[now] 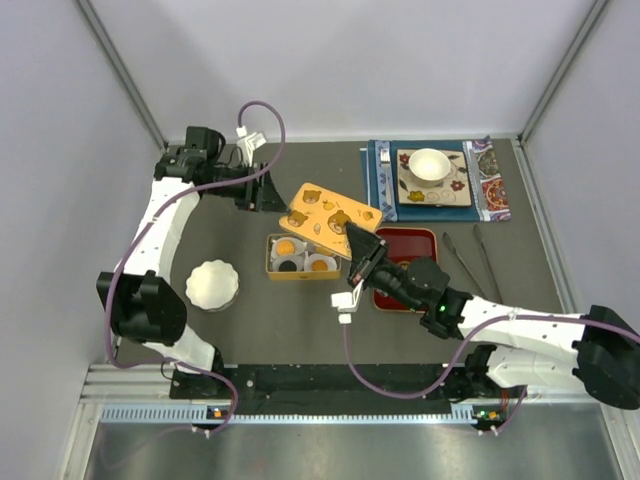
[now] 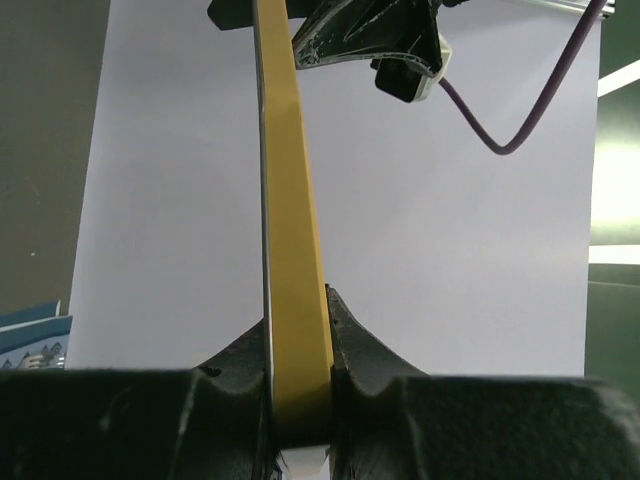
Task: Pack the cookies
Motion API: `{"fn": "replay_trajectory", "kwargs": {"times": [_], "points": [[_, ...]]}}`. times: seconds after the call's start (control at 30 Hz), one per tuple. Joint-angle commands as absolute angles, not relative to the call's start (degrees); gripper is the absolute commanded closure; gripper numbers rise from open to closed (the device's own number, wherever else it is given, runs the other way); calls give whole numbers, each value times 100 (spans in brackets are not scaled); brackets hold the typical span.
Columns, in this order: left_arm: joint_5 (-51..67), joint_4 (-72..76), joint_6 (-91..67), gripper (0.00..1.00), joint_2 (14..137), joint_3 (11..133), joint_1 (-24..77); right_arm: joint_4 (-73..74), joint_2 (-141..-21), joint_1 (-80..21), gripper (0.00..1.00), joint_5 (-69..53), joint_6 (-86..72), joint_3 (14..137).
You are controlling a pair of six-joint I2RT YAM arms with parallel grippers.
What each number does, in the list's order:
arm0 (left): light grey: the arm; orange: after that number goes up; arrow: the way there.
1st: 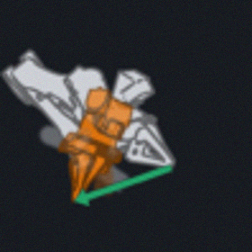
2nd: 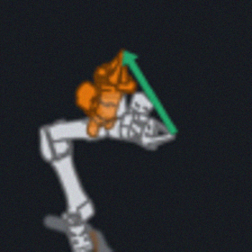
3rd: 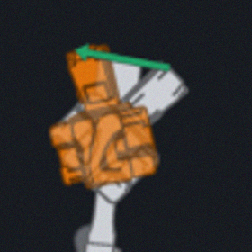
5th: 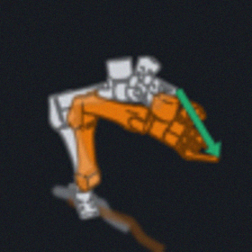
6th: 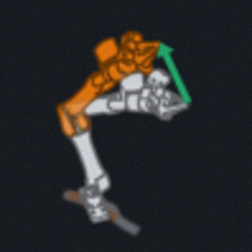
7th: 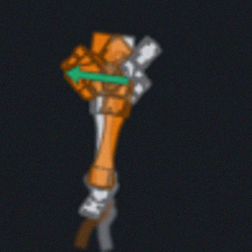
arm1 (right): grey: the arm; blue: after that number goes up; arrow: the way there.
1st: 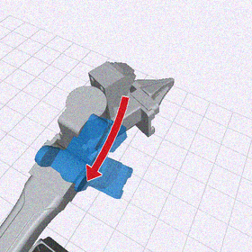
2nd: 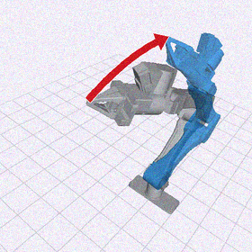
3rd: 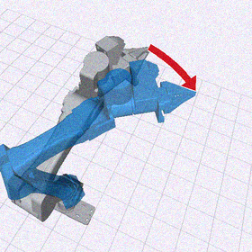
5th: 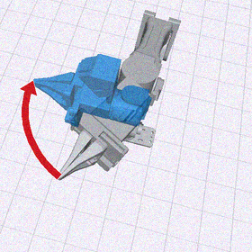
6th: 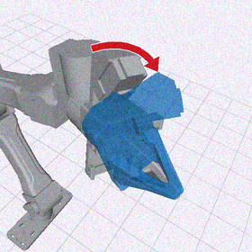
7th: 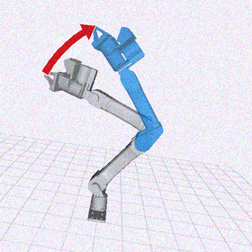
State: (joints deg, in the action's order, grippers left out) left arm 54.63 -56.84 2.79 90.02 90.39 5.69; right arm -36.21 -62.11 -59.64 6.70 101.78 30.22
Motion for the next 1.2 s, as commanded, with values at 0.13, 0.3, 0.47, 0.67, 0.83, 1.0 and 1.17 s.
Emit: {"fn": "replay_trajectory", "kwargs": {"times": [0.13,0.3,0.47,0.67,0.83,1.0,1.17], "points": [[6213,-5774,571,31,9263,9290,562,-4895,-6644,-6064,100,167,10301,2988],[6477,-5906,677,31,9316,9211,633,-5071,-6802,-6082,100,26,10257,2953],[6653,-5898,659,34,9229,8886,642,-5370,-7154,-6100,100,193,10301,3120],[6776,-5827,571,49,9088,8728,642,-5396,-7461,-6091,100,158,10327,3304],[6838,-5731,493,71,8974,8579,650,-5405,-7725,-6091,95,448,10371,3515],[6926,-5449,264,85,8868,8429,642,-5142,-7770,-6091,63,650,10433,3568],[6952,-5020,-200,90,8763,8280,633,-4948,-7743,-6091,38,861,10389,3639]]}}
